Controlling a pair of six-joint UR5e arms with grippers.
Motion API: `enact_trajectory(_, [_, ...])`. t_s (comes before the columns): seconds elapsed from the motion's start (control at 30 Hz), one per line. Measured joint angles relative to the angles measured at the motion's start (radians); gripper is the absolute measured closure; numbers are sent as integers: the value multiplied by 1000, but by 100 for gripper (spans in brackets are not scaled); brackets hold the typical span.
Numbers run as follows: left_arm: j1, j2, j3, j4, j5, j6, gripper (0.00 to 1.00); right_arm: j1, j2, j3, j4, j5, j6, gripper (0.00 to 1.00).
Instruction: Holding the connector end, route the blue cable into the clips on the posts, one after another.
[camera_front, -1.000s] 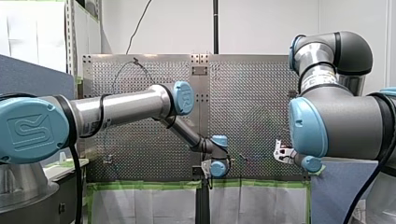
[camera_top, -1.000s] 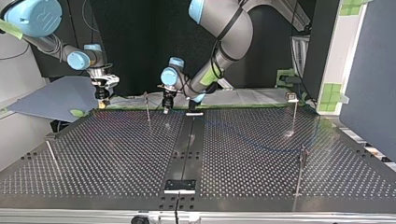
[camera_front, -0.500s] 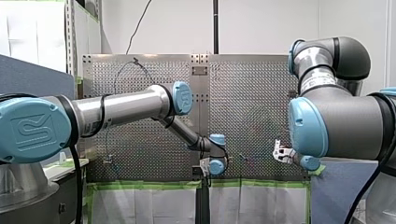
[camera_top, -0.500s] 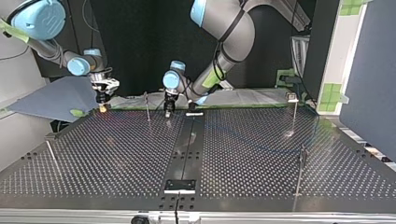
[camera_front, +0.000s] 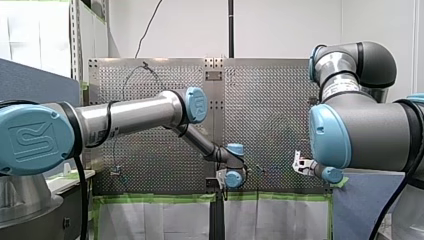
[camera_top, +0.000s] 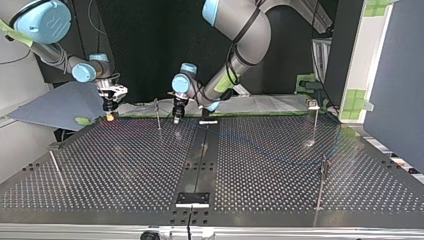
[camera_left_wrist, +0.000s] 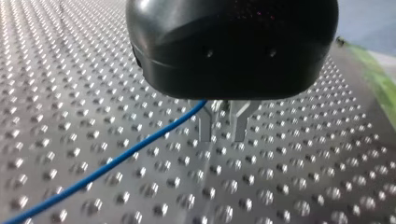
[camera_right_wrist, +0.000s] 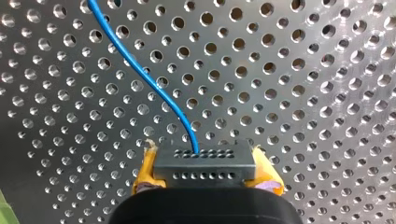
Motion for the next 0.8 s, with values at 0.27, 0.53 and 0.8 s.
enact_trajectory(0.27, [-5, 0, 0, -38, 59, 33, 0, -3, 1, 0, 1, -1, 1, 100])
enact_trajectory(0.53, [-17, 9, 0, -104, 34, 105, 0, -6, 3, 0, 3, 0, 2, 100])
enact_trajectory(0.8, [-42, 67, -13, -178, 56, 146, 0, -7, 5, 0, 5, 1, 2, 100])
